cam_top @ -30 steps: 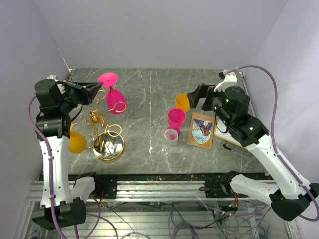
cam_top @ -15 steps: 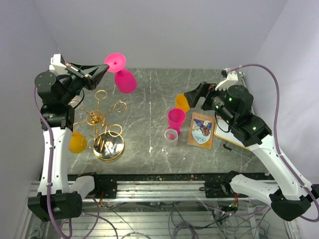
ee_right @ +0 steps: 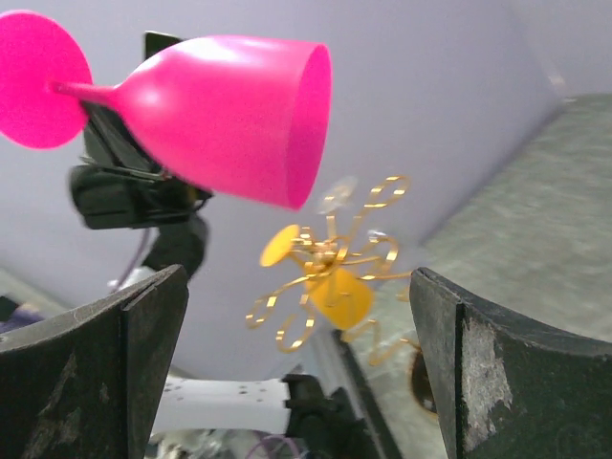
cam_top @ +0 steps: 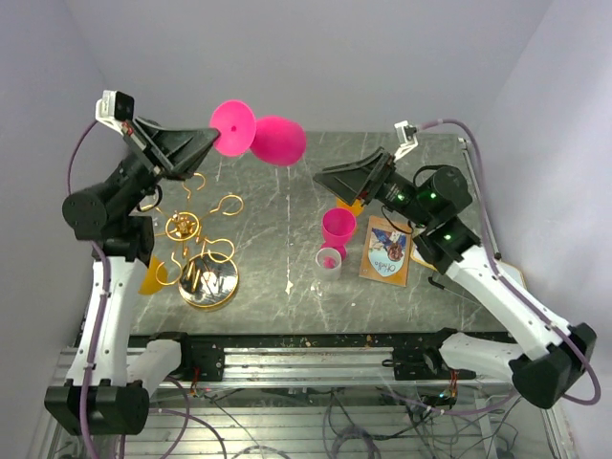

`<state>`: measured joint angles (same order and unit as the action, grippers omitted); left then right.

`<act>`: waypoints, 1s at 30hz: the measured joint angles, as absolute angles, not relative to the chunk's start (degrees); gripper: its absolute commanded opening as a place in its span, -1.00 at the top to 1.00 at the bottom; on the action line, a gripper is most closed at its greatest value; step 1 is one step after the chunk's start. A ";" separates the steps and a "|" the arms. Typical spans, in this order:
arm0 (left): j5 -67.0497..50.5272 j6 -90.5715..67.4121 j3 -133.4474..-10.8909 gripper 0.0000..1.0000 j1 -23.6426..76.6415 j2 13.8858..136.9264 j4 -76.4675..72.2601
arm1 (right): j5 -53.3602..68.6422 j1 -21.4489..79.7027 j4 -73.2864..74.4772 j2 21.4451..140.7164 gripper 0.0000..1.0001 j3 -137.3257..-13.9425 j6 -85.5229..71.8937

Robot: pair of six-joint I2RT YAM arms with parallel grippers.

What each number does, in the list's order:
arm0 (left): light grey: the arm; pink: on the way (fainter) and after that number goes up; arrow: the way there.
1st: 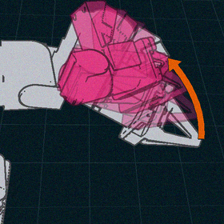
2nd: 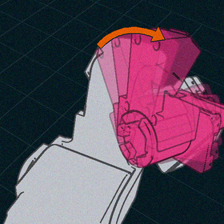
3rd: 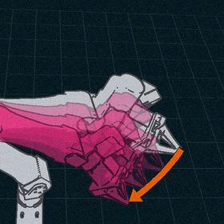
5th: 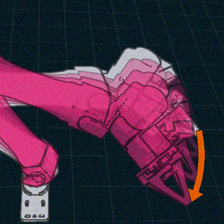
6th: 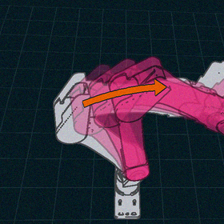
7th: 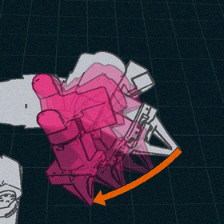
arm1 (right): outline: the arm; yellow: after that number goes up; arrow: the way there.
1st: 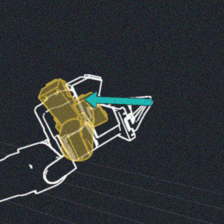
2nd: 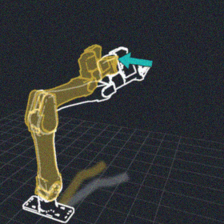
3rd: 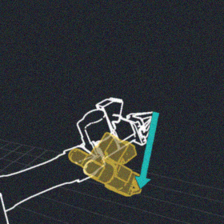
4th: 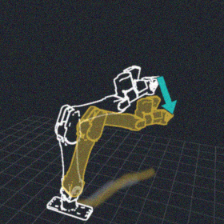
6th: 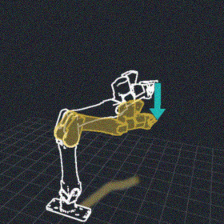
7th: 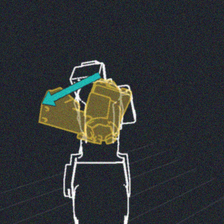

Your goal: Take the wine glass off the wine glass rack

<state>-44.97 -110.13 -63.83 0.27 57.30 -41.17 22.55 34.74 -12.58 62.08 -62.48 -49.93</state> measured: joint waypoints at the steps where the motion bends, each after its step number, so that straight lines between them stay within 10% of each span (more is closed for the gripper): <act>1: -44.97 -111.68 -62.87 0.86 0.99 56.27 -43.92 | 25.43 34.74 -18.70 63.53 -0.98 -61.19 -53.32; 13: -45.06 -119.15 -59.18 0.86 7.16 53.47 -58.17 | 35.66 39.51 -61.23 73.89 -0.57 -58.70 -73.76; 25: -45.12 -120.55 -57.47 0.85 9.23 53.19 -60.16 | 34.04 43.33 -75.85 74.54 0.66 -57.28 -75.92; 30: -46.15 -119.28 -57.17 0.23 9.23 52.69 -57.08 | 33.21 43.64 -82.94 74.72 1.00 -55.48 -80.12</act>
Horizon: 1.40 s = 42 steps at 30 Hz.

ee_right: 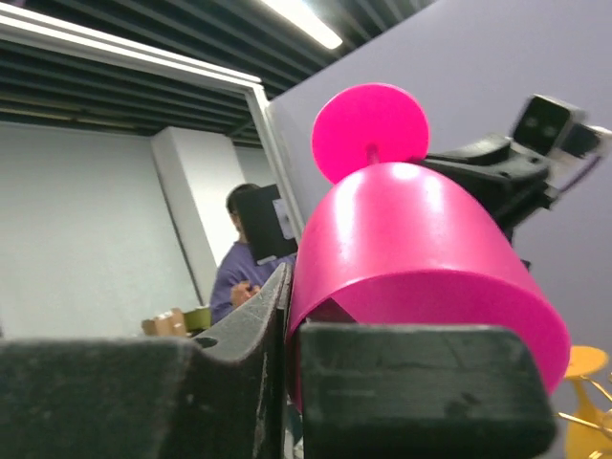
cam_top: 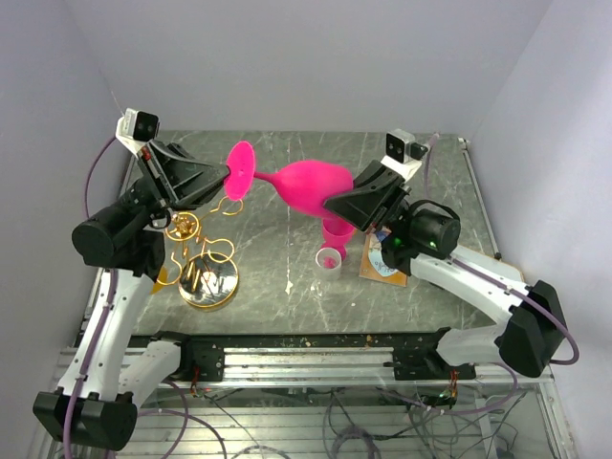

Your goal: Take the wine glass off the wine glass rack

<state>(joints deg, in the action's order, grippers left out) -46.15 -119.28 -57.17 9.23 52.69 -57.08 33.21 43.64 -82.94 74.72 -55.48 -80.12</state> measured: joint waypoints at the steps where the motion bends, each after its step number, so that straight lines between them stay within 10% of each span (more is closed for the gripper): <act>1: -46.39 -117.86 -57.17 0.06 9.23 52.38 -55.29 | 33.06 43.72 -84.03 74.63 1.00 -55.48 -80.42; 9: -45.01 -93.71 -65.08 -0.97 9.28 45.58 -20.12 | 31.00 43.64 -74.37 66.92 1.00 -52.86 -75.33; 27: -26.68 -67.16 -73.41 -0.93 9.28 36.23 22.90 | -4.47 43.55 0.67 54.65 1.00 -66.50 -43.90; 42: -14.92 -52.60 -89.17 -0.96 9.28 35.48 39.31 | 17.12 44.36 25.45 75.53 1.00 -88.07 -24.08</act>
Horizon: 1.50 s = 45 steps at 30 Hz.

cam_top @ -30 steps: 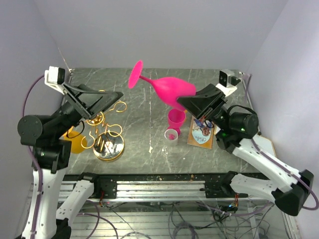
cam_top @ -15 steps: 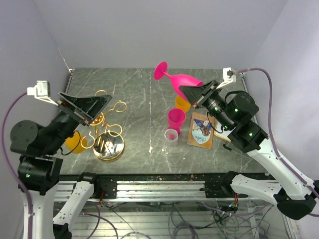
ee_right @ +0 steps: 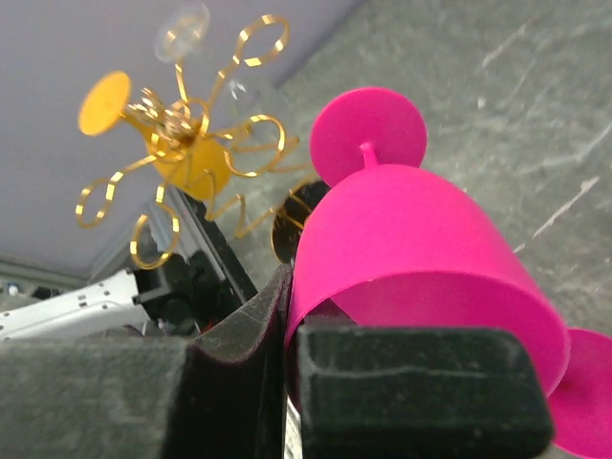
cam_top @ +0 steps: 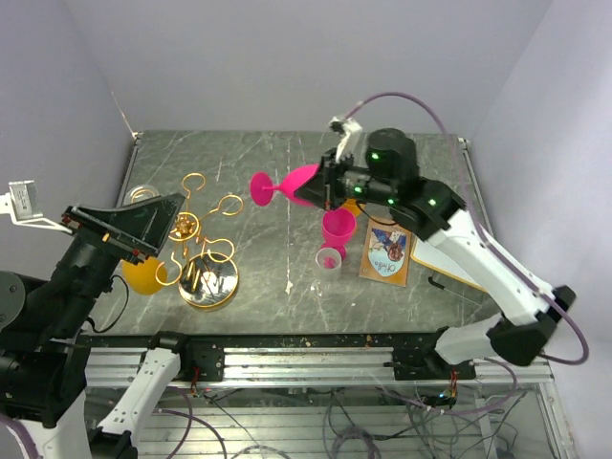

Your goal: Take the wine glass off the wine glass rack

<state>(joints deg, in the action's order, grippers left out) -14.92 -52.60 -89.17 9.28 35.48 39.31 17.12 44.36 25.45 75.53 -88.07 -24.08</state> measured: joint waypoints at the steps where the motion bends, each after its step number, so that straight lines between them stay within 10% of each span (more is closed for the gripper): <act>1: -14.48 -51.79 -89.69 -0.96 9.28 35.42 40.03 | 17.15 44.62 28.23 77.95 1.00 -90.08 -23.66; 23: -8.67 -38.96 -97.06 -0.98 9.28 35.57 49.19 | -3.60 56.27 59.55 108.97 1.00 -113.71 -18.37; 45: -4.86 -35.48 -98.63 -0.98 9.54 35.62 51.51 | -7.11 56.34 64.31 114.15 1.00 -111.42 -18.11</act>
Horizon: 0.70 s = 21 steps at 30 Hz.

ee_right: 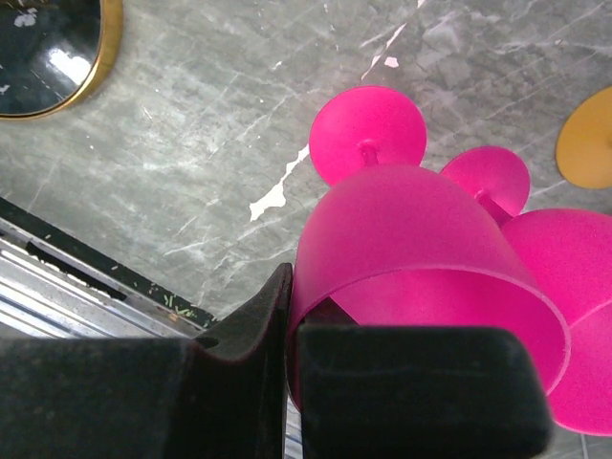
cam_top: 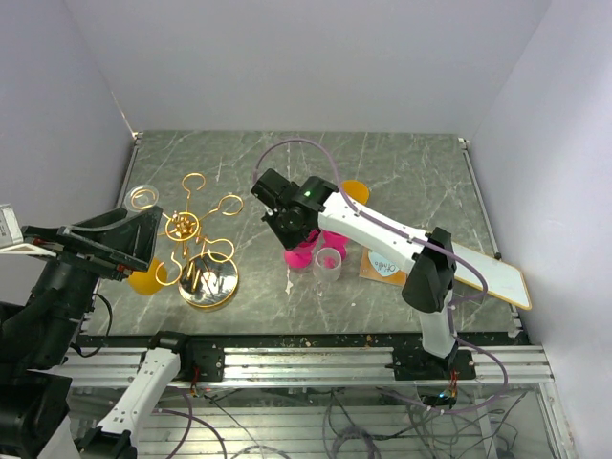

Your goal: Take the wine glass off the wine glass rack

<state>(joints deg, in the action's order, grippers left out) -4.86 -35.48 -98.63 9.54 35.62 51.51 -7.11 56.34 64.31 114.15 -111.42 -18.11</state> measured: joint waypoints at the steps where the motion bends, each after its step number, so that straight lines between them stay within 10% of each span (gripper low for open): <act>1: -4.78 -35.48 -98.63 -0.98 9.61 35.62 51.72 | -7.16 56.34 64.31 114.19 1.00 -111.15 -18.11; 9: -4.60 -35.51 -98.63 -0.97 9.61 35.62 52.25 | -7.57 56.34 63.75 114.65 0.99 -109.82 -18.11; 21: -4.54 -36.53 -98.72 -0.96 9.72 35.64 52.42 | -10.31 56.36 64.58 113.73 -0.33 -113.38 -17.72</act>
<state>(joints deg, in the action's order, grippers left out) -4.54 -36.53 -98.72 9.72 35.64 52.42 -10.31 56.36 64.58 113.73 -113.38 -17.72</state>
